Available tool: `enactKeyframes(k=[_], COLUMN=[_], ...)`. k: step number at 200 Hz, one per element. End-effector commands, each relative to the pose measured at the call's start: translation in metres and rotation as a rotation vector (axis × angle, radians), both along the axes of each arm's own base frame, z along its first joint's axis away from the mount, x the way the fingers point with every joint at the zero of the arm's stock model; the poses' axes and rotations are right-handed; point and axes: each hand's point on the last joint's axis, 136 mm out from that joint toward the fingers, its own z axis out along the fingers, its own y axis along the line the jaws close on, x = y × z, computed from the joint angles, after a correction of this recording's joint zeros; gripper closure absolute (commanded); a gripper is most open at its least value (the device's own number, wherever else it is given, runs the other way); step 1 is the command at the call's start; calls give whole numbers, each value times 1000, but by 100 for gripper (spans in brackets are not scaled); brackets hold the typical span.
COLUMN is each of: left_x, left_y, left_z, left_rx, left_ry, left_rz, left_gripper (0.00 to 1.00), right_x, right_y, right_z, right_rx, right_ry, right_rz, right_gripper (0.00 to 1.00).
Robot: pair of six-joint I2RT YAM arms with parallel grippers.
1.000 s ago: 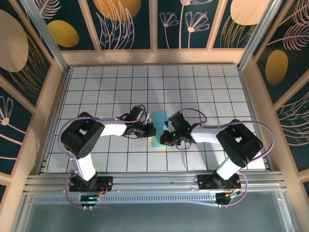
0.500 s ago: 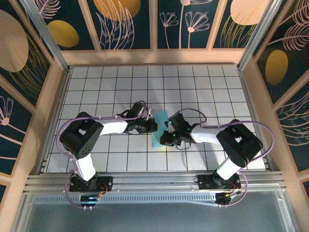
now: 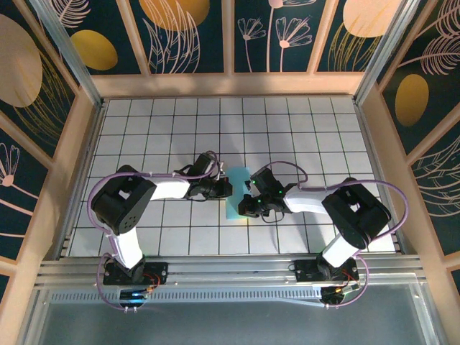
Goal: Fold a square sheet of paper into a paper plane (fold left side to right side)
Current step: First fold the square sheet of paper in half at the center of the table.
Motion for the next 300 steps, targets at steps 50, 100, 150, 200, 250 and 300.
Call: enactKeyframes(k=[50,100,150,200,250,300], left_x=[5,22,50,85,106,127], left_y=[11,17,23,22,30,30], left_z=[-18,-16,-15,-13,-15,-12], left_rx=[26,51,84,98,110,84], left_ry=[-15,-39,-67,-101,-119,-140], left_rz=[25,46,64,88,113,129], left_gripper=[100,100,100,100,100,100], right_x=[-27,-29,-30,-30,-31,-31], right_y=[-41,-47,-48,-49,-48,-46], right_z=[-41,-46,-48,-49,-48,-48], right_rx=[-216,-237,-233,-227,-207,-196], right_ry=[97,100,103,104,107,109], right_rz=[3,3,1,-3,-11,-9], right_gripper=[100,100,100,100,100,100])
